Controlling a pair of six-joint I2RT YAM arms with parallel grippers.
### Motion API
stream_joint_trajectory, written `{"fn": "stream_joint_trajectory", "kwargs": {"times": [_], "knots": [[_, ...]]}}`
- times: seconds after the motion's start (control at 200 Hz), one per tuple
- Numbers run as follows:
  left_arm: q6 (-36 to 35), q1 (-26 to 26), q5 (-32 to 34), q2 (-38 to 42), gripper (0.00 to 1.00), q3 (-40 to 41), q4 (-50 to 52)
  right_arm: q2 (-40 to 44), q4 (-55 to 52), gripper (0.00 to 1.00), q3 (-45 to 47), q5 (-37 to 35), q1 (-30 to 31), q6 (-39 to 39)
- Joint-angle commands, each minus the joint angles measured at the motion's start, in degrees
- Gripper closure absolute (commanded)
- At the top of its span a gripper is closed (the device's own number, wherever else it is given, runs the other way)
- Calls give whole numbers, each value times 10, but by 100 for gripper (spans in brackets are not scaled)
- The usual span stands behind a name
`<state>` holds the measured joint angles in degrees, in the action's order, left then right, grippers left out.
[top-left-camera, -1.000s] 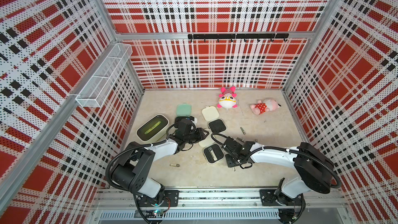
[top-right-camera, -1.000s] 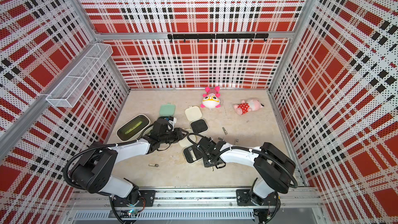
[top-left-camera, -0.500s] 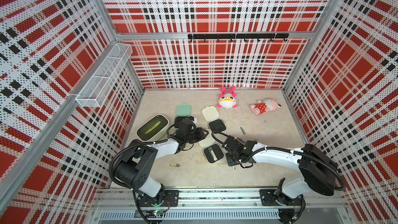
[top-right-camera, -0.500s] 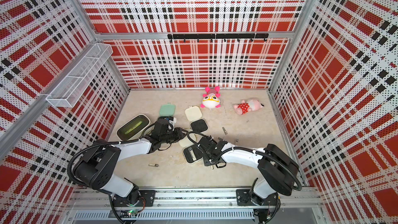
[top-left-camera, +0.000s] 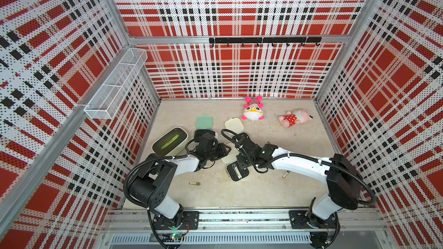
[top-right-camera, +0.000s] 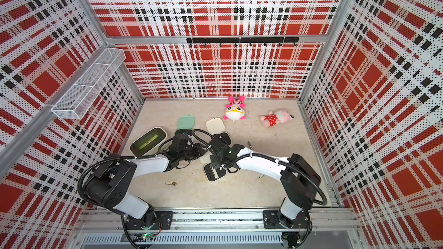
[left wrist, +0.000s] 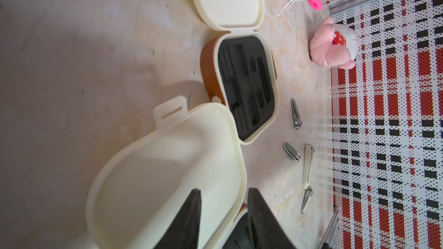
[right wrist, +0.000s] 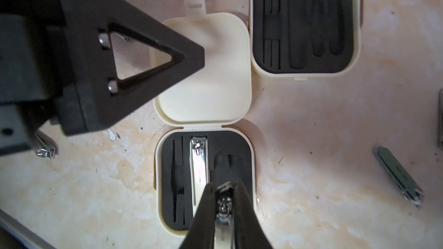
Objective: Organize nail clipper sets
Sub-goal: Place the nail clipper in the storage box.
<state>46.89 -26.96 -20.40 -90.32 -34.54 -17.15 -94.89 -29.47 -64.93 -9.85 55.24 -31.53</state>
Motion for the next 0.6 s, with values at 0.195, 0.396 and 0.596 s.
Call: {"fn": "stream_joint_trajectory", "kwargs": {"times": [0.195, 0.396, 0.596], "knots": [[-7, 13, 4, -4, 63, 16, -17, -50, 57, 85, -7, 29, -5, 69], [-8, 16, 3, -8, 63, 21, -19, -61, 77, 85, 9, 33, -7, 73], [-4, 16, 2, -13, 64, 27, -27, -69, 85, 86, 18, 37, -10, 74]]}}
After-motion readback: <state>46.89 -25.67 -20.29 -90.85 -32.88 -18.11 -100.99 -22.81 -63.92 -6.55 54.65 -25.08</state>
